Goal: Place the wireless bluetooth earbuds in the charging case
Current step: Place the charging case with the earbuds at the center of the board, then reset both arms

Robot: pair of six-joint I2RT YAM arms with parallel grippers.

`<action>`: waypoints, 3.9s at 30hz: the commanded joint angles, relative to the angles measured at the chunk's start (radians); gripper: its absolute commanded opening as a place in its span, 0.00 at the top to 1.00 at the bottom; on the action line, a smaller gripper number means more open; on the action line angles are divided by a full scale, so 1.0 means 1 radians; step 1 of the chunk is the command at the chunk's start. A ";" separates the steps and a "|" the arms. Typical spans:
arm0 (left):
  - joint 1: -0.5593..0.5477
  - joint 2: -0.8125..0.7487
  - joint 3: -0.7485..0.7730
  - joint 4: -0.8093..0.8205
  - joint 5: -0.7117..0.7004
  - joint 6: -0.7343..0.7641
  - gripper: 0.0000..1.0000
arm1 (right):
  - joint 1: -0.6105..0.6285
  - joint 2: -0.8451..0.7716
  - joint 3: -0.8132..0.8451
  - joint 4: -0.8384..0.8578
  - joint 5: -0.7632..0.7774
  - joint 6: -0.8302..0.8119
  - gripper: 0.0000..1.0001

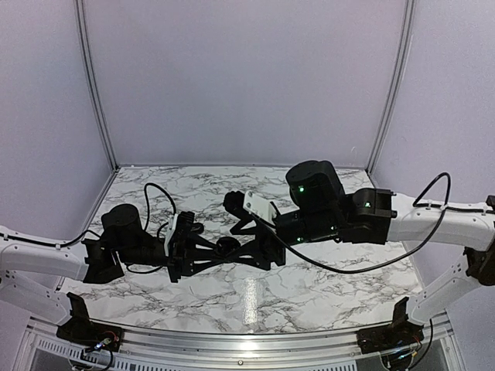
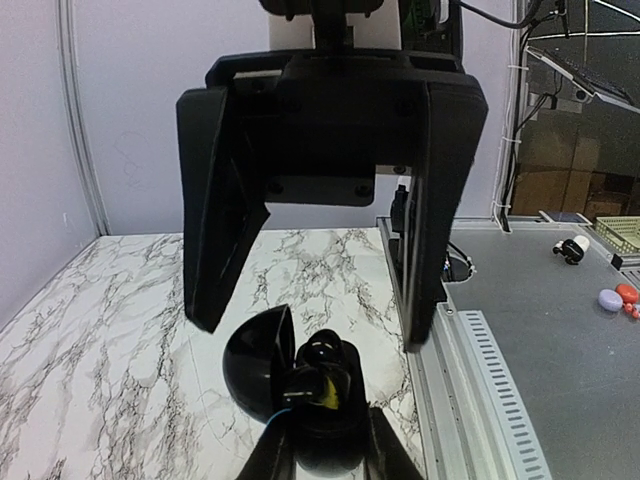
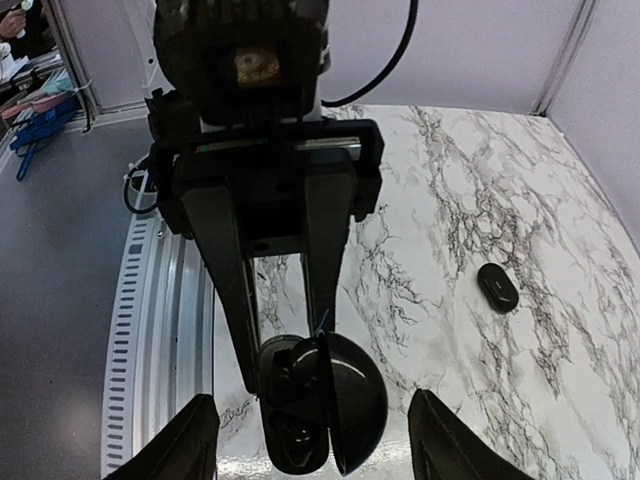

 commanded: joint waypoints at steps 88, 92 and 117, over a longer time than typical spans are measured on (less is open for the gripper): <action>0.365 0.701 0.594 -0.942 -1.135 -0.206 0.88 | -0.149 -0.210 -0.196 0.133 0.187 0.073 0.06; 0.365 0.692 0.598 -0.945 -1.101 -0.207 0.75 | -0.150 -0.209 -0.196 0.134 0.189 0.072 0.05; 0.370 0.252 0.514 -0.866 -0.822 -0.320 0.01 | -0.357 -0.188 -0.212 0.149 0.166 0.332 0.01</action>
